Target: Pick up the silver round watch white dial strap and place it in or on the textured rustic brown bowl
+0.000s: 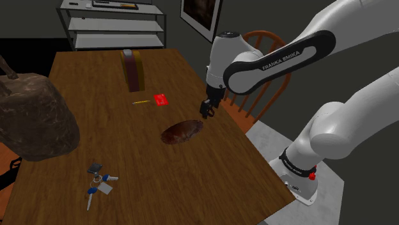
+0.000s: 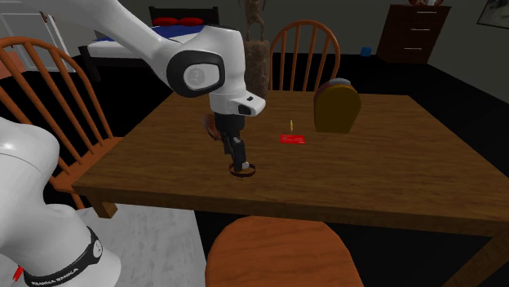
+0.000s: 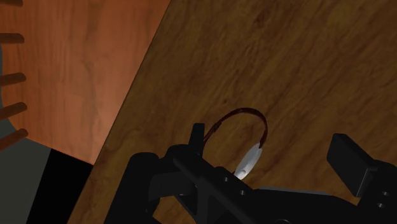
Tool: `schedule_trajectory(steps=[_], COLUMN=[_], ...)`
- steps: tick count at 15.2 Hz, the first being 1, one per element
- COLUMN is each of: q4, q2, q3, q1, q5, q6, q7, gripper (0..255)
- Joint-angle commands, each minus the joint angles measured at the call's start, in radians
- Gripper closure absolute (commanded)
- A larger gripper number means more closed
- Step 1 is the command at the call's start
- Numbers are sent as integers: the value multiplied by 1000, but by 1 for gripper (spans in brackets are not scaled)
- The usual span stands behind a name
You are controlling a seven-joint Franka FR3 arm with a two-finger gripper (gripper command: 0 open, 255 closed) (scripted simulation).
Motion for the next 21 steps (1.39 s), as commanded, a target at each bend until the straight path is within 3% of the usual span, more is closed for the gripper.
schedule_trajectory(steps=[1,3,4,13,21], q4=[-1,-1,-1,-1,52], q2=[1,1,1,1,-74], q3=[0,0,0,0,-12], q1=[0,0,0,0,6], q5=[0,0,0,0,15], q6=[2,2,2,2,-124], q7=[0,0,0,0,-17], gripper=[0,0,255,255,255])
